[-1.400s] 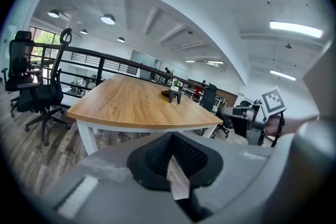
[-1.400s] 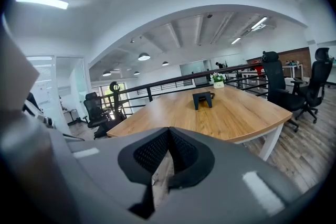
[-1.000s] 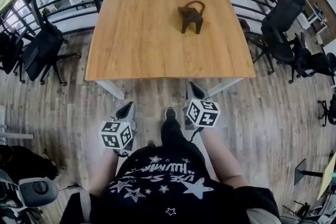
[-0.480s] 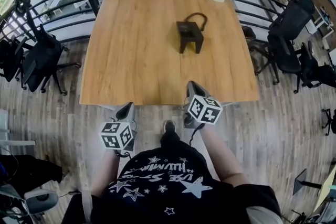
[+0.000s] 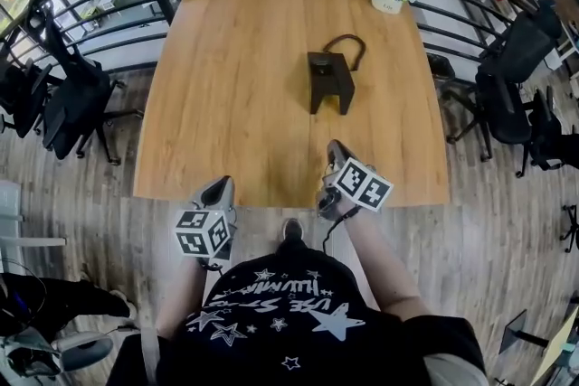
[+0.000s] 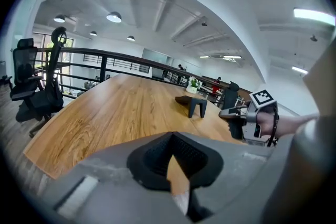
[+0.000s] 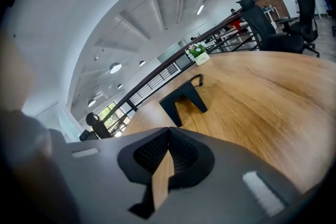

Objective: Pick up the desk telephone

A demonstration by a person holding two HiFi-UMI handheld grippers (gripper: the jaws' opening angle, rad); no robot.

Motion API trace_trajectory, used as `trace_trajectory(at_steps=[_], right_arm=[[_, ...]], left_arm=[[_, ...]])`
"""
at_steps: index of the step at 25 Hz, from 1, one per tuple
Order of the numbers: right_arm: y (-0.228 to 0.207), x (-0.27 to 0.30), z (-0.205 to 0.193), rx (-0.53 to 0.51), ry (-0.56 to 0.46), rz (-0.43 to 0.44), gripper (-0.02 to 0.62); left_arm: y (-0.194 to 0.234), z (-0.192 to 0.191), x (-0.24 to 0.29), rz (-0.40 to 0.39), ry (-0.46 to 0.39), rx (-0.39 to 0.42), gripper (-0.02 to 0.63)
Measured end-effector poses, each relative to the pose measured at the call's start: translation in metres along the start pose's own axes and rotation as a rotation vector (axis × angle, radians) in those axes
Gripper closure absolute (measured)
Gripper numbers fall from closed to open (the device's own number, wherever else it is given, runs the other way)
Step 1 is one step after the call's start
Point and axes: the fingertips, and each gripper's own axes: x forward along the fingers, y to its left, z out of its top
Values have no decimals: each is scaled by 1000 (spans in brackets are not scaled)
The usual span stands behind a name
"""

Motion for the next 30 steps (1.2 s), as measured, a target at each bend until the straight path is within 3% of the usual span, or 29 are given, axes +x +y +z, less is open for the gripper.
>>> trace_trajectory(at_steps=[5,10,15,22,30], right_arm=[[-9,26,21,97,15,30,594],[6,48,47,210,-11,172,586],[13,66,65,350,-71,246,494],[0,95,62,588,-84,227,306],[-17,119,79,727,-151,155,272]], left_arm=[[2,18,23,33,-12,-4,605],[2,35,43,53,-14,6,605],[5,40,54,54,13,18,605],[27,48,81,19,52,17,604],[31,73,123,-58,79,28,604]])
